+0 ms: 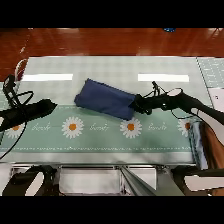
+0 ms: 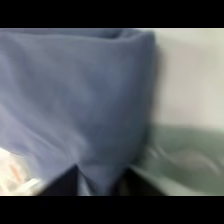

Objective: Fold the shirts.

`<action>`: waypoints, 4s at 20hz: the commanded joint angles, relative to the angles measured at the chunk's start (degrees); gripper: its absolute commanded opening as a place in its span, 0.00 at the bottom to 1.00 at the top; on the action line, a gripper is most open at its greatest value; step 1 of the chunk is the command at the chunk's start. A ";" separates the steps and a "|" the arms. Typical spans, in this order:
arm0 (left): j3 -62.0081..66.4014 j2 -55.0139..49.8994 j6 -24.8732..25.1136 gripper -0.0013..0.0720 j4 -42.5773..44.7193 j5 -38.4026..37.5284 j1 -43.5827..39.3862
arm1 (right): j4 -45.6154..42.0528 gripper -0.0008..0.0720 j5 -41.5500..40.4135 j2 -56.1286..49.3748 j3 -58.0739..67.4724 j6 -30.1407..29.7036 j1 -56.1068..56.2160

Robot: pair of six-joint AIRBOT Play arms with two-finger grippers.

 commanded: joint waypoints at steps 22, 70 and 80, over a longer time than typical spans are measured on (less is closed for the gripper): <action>-2.19 -4.09 4.68 0.04 0.24 0.90 -6.19 | -38.38 0.05 37.27 8.68 65.81 30.49 -18.08; 44.44 -30.73 -2.97 0.04 14.56 -1.75 -16.46 | -63.21 0.05 14.95 18.43 28.70 19.19 -2.14; 42.16 -40.19 -2.71 0.04 15.41 -9.01 -16.37 | -63.69 0.05 19.69 6.43 28.68 22.64 0.81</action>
